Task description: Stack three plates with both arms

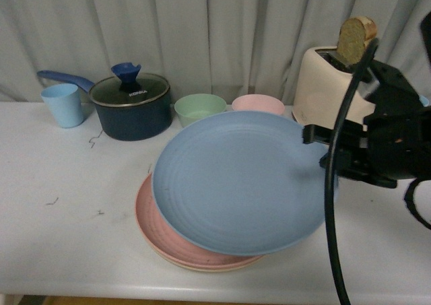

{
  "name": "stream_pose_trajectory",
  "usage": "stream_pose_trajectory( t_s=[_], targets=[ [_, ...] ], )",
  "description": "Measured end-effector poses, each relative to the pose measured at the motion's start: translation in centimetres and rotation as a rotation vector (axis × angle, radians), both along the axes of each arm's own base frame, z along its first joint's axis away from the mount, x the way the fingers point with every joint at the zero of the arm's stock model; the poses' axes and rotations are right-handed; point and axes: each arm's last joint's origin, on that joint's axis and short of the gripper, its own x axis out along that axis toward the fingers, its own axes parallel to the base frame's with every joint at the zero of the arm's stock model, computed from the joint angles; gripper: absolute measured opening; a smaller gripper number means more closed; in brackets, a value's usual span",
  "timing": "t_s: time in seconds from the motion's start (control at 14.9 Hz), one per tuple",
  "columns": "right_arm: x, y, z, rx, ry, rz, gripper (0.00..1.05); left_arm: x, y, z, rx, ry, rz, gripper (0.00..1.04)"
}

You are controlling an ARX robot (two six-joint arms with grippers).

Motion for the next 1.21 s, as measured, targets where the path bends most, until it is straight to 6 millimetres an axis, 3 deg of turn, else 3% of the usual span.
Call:
stream_pose_trajectory(
  t_s=[0.4, 0.47, 0.6, 0.74, 0.8, 0.87, 1.01, 1.14, 1.21],
  targets=[
    [2.7, 3.9, -4.1, -0.024, 0.127, -0.045, 0.03, 0.0, 0.0, 0.0, 0.000, 0.000, 0.000, 0.98],
    [2.5, 4.4, -4.2, -0.020, 0.142, -0.026, 0.09, 0.0, 0.0, 0.0, 0.000, 0.000, 0.000, 0.98],
    [2.6, 4.6, -3.4, 0.002, 0.089, -0.031, 0.31, 0.0, 0.0, 0.0, 0.000, 0.000, 0.000, 0.98],
    [1.2, 3.9, -0.8, 0.068, -0.008, -0.030, 0.54, 0.0, 0.0, 0.0, 0.000, 0.000, 0.000, 0.98],
    [1.5, 4.0, 0.4, 0.078, -0.168, -0.047, 0.60, 0.0, 0.0, 0.0, 0.000, 0.000, 0.000, 0.98],
    [0.9, 3.1, 0.3, -0.033, -0.461, -0.154, 0.47, 0.0, 0.0, 0.0, 0.000, -0.002, -0.001, 0.98],
    [-4.1, -0.8, -1.8, -0.249, -0.619, -0.223, 0.24, 0.0, 0.0, 0.0, 0.000, 0.000, 0.001, 0.98],
    [-6.9, -3.4, 2.5, -0.257, -0.846, -0.278, 0.02, 0.0, 0.0, 0.0, 0.000, 0.000, 0.000, 0.98],
    [-8.5, -4.2, 2.8, -0.261, -0.853, -0.264, 0.02, 0.0, 0.0, 0.0, 0.000, -0.001, 0.000, 0.98]
  ],
)
